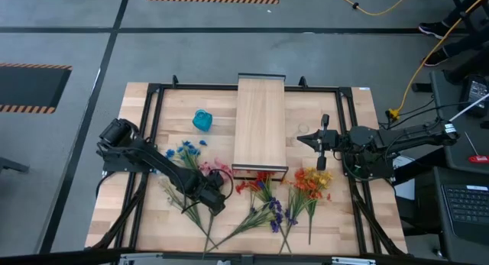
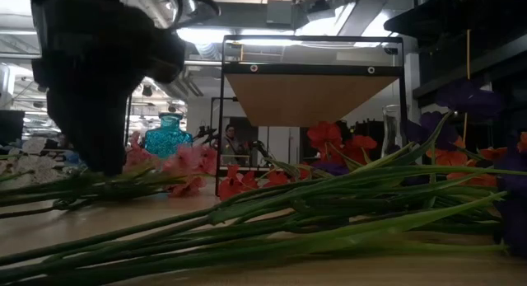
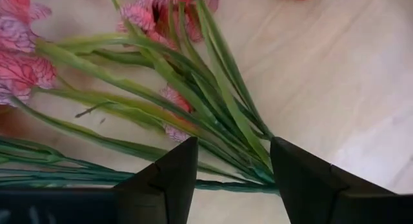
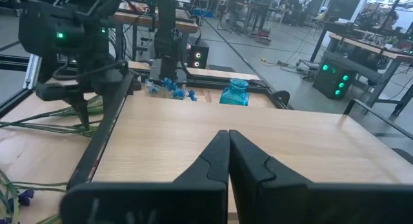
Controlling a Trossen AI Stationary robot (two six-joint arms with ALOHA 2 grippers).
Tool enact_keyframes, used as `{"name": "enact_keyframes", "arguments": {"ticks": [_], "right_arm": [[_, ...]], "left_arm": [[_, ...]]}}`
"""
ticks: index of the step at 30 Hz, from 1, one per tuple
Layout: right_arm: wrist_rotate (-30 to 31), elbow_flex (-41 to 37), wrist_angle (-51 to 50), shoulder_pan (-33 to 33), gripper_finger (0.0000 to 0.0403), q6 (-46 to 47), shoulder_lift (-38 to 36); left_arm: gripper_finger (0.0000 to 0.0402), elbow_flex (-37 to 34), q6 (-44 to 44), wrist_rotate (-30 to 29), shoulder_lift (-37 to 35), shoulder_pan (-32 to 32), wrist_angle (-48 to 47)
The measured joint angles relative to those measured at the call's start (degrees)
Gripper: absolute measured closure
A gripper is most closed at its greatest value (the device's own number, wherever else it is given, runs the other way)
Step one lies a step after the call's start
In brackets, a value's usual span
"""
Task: Pick and place flowers into a vace then onto a shelf
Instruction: Put the pink flowers into the blue vase
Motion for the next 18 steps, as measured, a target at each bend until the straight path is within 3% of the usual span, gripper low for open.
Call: {"name": "enact_keyframes", "arguments": {"ticks": [18], "right_arm": [[0.02,-0.02,-0.04,0.0,0.0395,-0.01,-0.02]], "left_arm": [[0.0225,0.17,-0.14,2.32,3.78,0.33,4.42]]}}
